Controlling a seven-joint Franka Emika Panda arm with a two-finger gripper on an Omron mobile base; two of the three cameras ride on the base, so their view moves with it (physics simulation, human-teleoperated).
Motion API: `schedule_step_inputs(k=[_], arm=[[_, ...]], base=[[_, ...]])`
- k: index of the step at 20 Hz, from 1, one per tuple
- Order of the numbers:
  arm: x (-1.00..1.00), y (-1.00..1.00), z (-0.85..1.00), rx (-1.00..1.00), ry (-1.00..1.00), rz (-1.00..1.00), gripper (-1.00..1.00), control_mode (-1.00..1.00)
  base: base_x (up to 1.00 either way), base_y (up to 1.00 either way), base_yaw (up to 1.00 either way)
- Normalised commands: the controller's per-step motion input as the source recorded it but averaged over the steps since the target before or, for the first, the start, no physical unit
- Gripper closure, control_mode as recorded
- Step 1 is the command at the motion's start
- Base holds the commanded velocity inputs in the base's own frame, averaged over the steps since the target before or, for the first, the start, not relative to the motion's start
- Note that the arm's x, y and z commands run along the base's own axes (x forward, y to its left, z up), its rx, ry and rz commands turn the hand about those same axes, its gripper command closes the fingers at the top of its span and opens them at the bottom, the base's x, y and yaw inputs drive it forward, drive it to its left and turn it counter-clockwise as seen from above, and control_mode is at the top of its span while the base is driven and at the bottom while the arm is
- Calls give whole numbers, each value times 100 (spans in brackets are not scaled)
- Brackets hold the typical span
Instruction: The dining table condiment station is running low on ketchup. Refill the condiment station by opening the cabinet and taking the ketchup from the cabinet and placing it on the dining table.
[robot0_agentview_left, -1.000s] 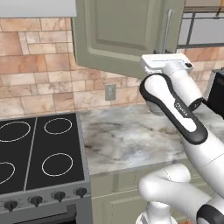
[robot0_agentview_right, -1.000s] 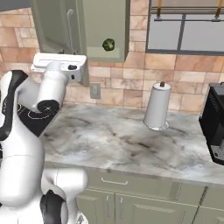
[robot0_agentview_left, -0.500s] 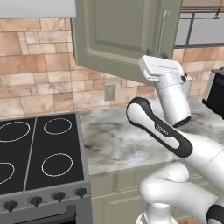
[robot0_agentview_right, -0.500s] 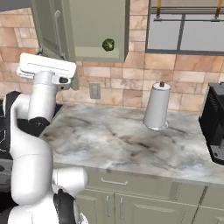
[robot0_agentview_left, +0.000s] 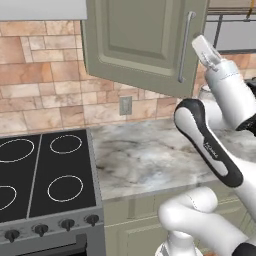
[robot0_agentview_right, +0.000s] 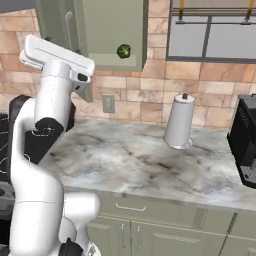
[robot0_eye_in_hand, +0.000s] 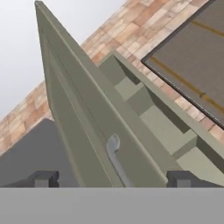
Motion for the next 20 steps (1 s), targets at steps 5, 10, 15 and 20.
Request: schedule_step_inputs(k=[5, 10, 15, 20], arm=[[-70, -12, 76, 2, 8, 4, -100, -100], [-40, -61, 39, 7, 20, 4, -100, -100], [47, -97, -45, 15, 23, 17, -100, -100], [95, -82, -92, 18, 6, 32, -100, -100]], base=[[0, 0, 0], [0, 0, 0], [0, 0, 0], [0, 0, 0]])
